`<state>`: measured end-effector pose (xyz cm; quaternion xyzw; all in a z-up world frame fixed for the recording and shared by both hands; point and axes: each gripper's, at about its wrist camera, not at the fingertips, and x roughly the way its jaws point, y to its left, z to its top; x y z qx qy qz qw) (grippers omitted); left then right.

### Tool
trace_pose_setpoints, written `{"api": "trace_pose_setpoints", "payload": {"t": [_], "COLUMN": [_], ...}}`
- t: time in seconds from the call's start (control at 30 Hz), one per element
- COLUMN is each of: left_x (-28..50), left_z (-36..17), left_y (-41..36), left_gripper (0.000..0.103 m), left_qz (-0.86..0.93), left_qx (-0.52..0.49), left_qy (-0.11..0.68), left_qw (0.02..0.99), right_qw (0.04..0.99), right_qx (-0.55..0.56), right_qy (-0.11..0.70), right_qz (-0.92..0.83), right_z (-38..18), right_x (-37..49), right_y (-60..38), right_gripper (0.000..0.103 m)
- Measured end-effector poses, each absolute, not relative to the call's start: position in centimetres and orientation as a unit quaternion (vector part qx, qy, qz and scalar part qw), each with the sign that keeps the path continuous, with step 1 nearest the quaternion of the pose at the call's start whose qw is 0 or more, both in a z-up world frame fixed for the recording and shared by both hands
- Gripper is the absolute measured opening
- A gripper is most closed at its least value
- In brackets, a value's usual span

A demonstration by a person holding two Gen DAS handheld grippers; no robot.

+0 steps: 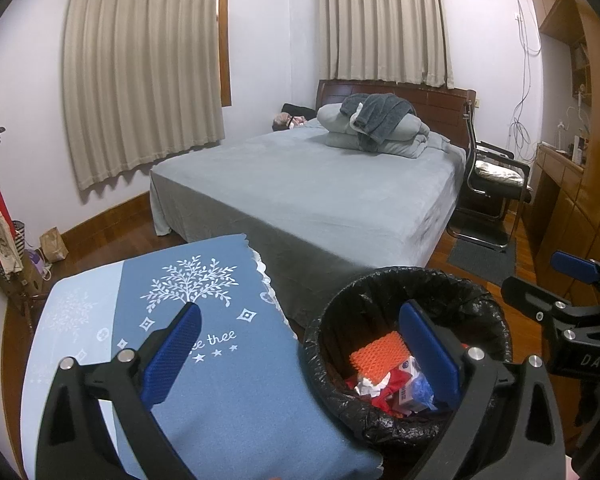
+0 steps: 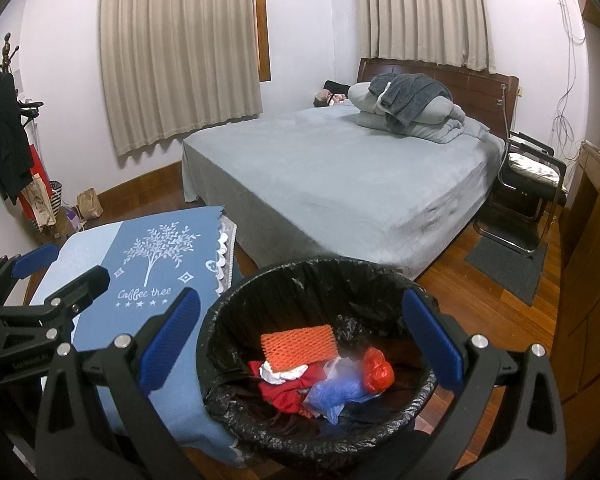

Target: Collect trash

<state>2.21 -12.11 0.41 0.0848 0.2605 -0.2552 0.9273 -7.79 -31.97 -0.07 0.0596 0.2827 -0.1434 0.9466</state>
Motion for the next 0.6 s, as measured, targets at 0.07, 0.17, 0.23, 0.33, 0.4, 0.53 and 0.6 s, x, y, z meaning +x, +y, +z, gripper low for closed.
{"api": "trace_pose_setpoints", "payload": {"t": [0.07,0.17,0.23,0.33,0.4,0.53,0.6], "left_x": [2.19,2.21,2.21,2.22,2.23,2.23,2.24], "left_z": [0.49,0.49,0.51,0.53,0.5,0.53,0.62], "left_y": [-12.18,-12.13,-12.15,-12.16,-12.1,-12.12,-12.17], "left_gripper": [0.097,0.097,0.097,0.097,0.097,0.097,0.097], "left_qz": [-0.255,-0.255,-0.255,-0.255,-0.255,-0.255,-0.255], "left_qx": [0.085,0.085,0.085,0.085,0.085,0.085,0.085], "left_qy": [0.261,0.261,0.26,0.261,0.261,0.261,0.261], "left_qw": [0.927,0.927,0.927,0.927,0.927,0.927,0.927], "right_qw": [0.946,0.946,0.946,0.946,0.946,0.946,0.946], "right_qx": [0.06,0.06,0.06,0.06,0.06,0.06,0.06], "right_qy": [0.283,0.283,0.283,0.284,0.284,0.284,0.284], "right_qz": [-0.144,-0.143,-0.143,-0.143,-0.143,-0.143,-0.143], "right_z": [-0.1,-0.03,-0.02,-0.01,-0.01,0.05,0.04], "right_x": [-7.77,-7.77,-7.75,-7.74,-7.72,-7.71,-7.69], "right_y": [-31.93,-31.99,-31.99,-31.96,-31.92,-31.97,-31.9], "right_gripper": [0.098,0.098,0.098,0.098,0.098,0.098,0.098]}}
